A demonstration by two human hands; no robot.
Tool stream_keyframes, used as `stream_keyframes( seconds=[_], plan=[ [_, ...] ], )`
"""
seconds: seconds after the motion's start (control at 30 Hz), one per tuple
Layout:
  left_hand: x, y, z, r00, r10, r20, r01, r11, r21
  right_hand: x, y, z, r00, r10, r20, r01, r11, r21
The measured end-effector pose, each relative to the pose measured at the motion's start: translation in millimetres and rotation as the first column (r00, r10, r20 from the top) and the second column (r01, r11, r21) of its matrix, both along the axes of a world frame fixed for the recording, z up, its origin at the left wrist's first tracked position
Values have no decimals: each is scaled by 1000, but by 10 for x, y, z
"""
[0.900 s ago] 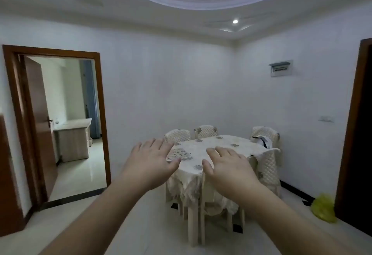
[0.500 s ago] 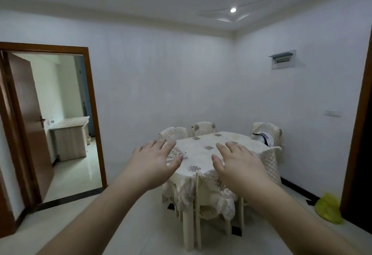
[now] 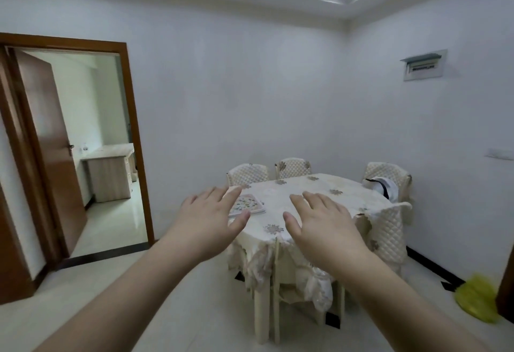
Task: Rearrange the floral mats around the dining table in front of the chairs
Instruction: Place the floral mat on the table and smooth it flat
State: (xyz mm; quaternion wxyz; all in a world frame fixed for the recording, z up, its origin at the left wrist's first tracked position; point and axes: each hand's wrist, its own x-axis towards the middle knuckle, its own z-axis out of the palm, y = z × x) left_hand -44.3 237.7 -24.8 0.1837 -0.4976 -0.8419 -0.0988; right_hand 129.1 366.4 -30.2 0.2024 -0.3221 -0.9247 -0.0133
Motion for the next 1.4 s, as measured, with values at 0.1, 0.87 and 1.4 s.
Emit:
stream_keyframes(
  seconds=[0.1, 0.87, 1.4],
  plan=[
    [-346, 83, -32, 1000, 1, 20, -1, 1000, 6, -351, 86, -24, 1000, 24, 0, -24, 1000, -3],
    [-3031, 1015, -225, 1000, 12, 18, -12, 1000, -10, -3195, 1064, -166, 999, 53, 9, -53, 994, 98],
    [-4112, 3121, -616, 996, 68, -54, -70, 997, -43, -4440, 3042, -562, 999, 45, -9, -44, 997, 67]
  ],
)
